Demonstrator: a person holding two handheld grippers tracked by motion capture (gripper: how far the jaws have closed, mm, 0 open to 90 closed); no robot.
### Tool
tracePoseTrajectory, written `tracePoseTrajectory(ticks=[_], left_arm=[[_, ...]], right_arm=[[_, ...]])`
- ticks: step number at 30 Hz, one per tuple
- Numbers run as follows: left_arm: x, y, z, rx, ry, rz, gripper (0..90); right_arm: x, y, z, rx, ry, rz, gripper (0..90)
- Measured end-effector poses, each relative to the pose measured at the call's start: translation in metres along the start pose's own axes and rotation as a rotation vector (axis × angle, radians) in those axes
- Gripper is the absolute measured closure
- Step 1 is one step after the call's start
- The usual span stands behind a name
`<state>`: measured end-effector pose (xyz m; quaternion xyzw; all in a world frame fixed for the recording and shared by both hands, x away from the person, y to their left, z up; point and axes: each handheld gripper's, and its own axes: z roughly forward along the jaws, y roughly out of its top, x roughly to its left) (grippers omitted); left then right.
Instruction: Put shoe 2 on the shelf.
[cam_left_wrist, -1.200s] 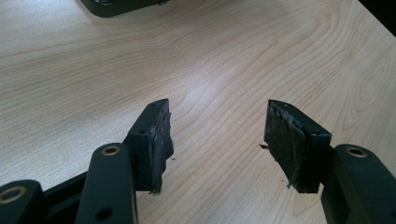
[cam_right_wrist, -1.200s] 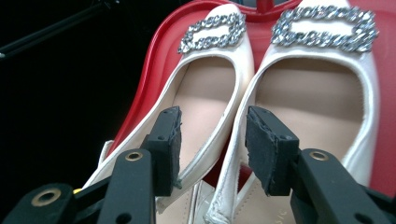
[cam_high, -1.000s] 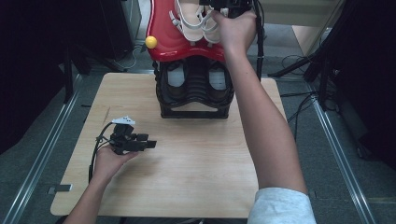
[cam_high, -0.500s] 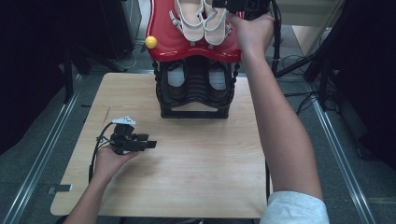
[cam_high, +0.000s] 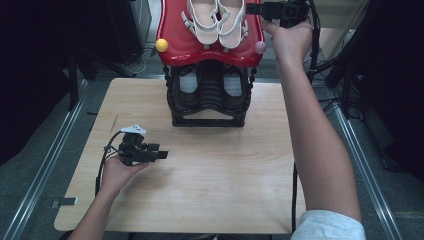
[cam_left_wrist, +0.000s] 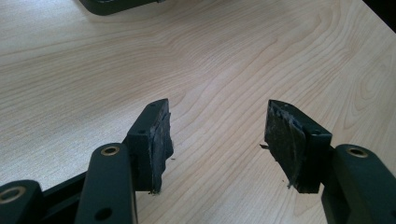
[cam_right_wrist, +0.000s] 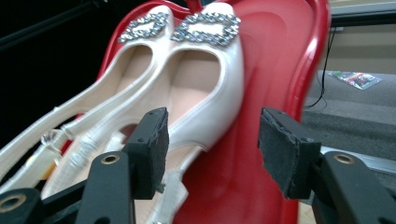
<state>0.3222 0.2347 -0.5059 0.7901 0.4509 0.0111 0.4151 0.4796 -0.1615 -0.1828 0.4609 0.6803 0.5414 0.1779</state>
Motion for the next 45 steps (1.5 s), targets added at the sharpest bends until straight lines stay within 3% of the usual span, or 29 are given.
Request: tracePoseTrajectory(ticks=[6, 14, 20, 29, 34, 45], left_arm=[[0.0, 0.0, 0.0, 0.001, 0.001, 0.002, 41.0], [-0.001, 0.0, 0.001, 0.006, -0.004, 0.002, 40.9], [-0.002, 0.0, 0.001, 0.0, -0.002, 0.005, 40.9], [-0.002, 0.001, 0.002, 0.001, 0.0, 0.006, 40.7], [-0.002, 0.001, 0.001, 0.003, -0.002, 0.007, 40.6], [-0.003, 0.001, 0.003, 0.002, 0.001, 0.005, 40.6]], right_arm=[[-0.015, -0.012, -0.006, 0.018, -0.017, -0.009, 43.4], [-0.034, -0.032, -0.015, 0.02, -0.024, 0.009, 43.2], [-0.046, -0.048, -0.024, 0.013, -0.015, 0.052, 42.6], [-0.065, -0.075, -0.042, 0.011, -0.023, 0.059, 42.0], [-0.07, -0.093, -0.047, 0.027, -0.03, 0.054, 41.5], [-0.077, -0.135, -0.049, 0.077, 0.006, 0.075, 39.5]])
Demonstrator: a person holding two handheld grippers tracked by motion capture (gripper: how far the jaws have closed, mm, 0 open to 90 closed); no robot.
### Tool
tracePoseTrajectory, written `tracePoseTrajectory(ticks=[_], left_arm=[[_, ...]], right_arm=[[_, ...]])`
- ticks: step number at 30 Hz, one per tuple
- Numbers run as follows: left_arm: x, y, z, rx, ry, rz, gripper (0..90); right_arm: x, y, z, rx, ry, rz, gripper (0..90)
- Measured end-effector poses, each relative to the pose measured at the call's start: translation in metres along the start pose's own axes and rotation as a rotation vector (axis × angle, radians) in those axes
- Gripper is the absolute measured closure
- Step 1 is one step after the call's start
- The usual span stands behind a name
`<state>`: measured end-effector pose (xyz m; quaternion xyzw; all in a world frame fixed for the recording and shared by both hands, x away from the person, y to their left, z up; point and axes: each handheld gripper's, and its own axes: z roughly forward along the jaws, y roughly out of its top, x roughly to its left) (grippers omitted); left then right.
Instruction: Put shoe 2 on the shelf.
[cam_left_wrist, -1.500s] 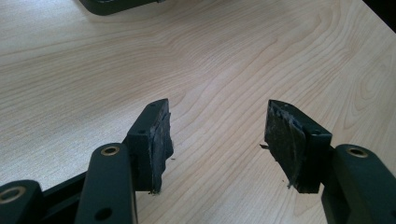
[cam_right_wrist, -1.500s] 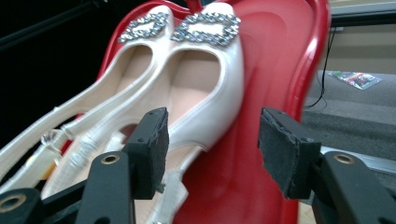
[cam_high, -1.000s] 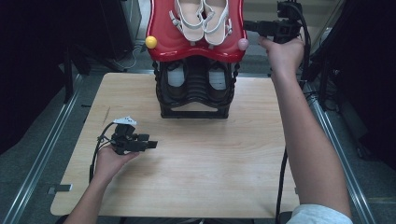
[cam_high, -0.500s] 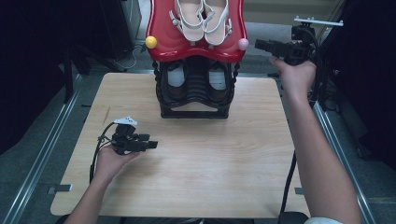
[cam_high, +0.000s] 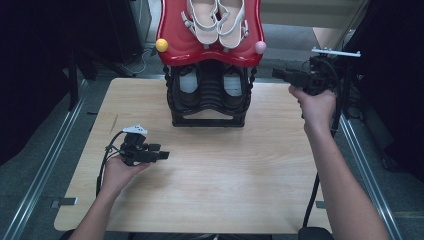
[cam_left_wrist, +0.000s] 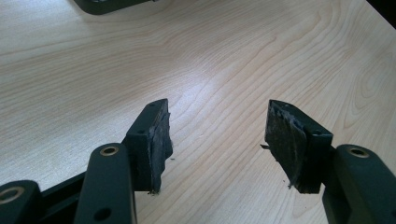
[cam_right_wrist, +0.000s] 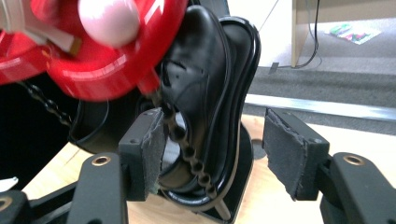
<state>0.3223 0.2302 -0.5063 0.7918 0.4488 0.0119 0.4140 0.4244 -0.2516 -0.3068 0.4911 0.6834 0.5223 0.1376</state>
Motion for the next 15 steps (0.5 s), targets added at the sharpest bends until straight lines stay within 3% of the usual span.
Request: tracePoseTrajectory(ticks=[3, 9, 15], left_arm=[[0.0, 0.0, 0.0, 0.0, 0.0, 0.001, 40.5], [0.001, 0.0, 0.0, 0.004, -0.001, 0.003, 40.3], [0.002, 0.0, -0.001, 0.003, -0.003, -0.003, 40.0]], right_arm=[[0.0, -0.013, 0.002, 0.015, 0.018, 0.003, 39.3], [0.003, -0.04, 0.009, 0.048, 0.011, -0.064, 38.9], [0.005, -0.068, 0.016, 0.086, 0.068, -0.04, 38.8]])
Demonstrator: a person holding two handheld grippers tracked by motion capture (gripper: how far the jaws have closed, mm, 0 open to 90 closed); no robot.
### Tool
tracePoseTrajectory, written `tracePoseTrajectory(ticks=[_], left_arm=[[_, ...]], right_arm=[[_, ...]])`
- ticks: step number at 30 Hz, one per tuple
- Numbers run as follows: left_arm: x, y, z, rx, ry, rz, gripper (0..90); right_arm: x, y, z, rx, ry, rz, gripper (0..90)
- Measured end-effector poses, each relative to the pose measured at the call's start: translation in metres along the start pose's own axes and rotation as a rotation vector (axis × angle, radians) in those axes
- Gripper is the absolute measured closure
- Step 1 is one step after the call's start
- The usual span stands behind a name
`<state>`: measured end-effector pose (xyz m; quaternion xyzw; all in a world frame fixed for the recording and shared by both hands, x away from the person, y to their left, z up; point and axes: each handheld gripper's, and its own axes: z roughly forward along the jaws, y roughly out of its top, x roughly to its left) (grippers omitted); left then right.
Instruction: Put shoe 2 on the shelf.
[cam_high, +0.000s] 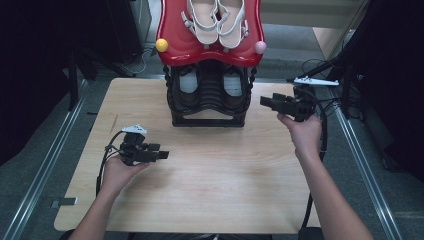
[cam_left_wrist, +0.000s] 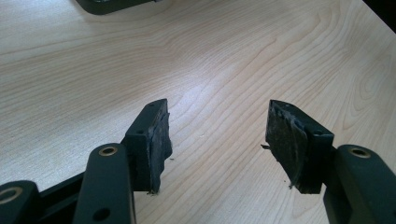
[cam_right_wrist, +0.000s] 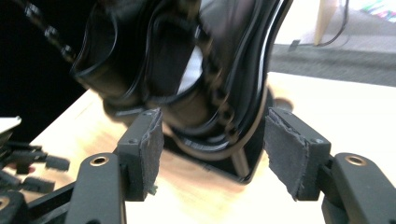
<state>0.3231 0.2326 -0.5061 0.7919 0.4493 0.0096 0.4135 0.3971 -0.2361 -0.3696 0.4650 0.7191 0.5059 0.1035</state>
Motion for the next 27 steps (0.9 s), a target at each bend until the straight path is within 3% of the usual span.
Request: tracePoseTrajectory(ticks=[12, 21, 27], left_arm=[[-0.002, 0.0, 0.001, 0.006, -0.001, 0.001, 39.8], [-0.002, 0.0, 0.002, 0.009, -0.005, 0.004, 39.7], [-0.004, 0.001, 0.003, 0.009, -0.003, 0.009, 39.5]], right_arm=[[0.008, -0.056, 0.015, 0.028, 0.091, 0.026, 38.8], [0.016, -0.091, 0.022, 0.037, 0.118, 0.017, 38.8], [0.016, -0.109, 0.026, 0.042, 0.102, -0.015, 38.8]])
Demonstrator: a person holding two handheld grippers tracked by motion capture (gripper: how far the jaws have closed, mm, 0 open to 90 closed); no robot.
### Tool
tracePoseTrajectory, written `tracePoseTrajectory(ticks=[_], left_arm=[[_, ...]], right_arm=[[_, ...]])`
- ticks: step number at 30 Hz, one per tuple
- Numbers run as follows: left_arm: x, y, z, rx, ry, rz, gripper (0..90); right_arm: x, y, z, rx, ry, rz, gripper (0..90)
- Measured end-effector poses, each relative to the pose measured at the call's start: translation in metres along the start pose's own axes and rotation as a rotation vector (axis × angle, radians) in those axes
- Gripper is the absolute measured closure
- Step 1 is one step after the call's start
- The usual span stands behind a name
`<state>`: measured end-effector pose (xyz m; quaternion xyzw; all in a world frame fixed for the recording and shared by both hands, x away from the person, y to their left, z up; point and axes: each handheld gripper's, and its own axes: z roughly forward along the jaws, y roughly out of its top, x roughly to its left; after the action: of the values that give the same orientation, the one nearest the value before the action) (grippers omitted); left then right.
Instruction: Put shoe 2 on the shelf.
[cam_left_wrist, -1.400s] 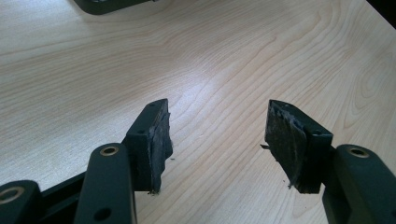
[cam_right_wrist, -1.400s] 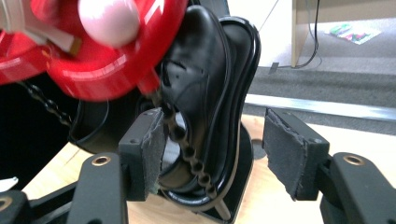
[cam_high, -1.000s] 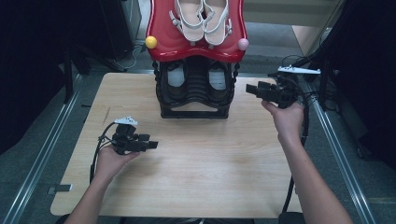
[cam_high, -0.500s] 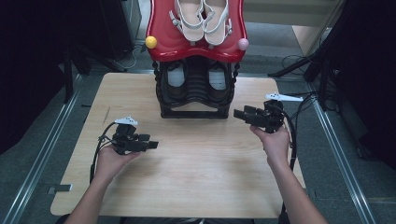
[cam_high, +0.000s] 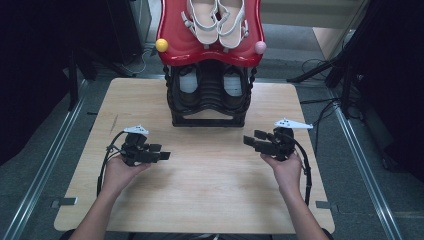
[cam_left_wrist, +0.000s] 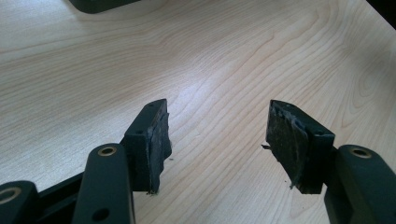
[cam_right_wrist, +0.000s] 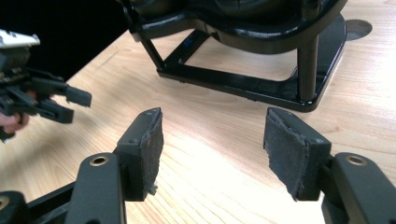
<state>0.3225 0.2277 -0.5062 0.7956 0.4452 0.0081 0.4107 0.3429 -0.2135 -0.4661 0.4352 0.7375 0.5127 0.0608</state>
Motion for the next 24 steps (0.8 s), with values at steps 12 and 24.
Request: tracePoseTrajectory(ticks=[12, 24], left_arm=[[-0.002, 0.002, 0.002, 0.01, -0.011, 0.011, 39.0], [-0.007, 0.004, 0.005, 0.018, -0.047, 0.022, 37.7]], right_arm=[[0.001, -0.022, 0.012, 0.028, 0.012, -0.009, 38.8], [0.003, -0.029, 0.025, 0.077, 0.01, -0.032, 38.9]])
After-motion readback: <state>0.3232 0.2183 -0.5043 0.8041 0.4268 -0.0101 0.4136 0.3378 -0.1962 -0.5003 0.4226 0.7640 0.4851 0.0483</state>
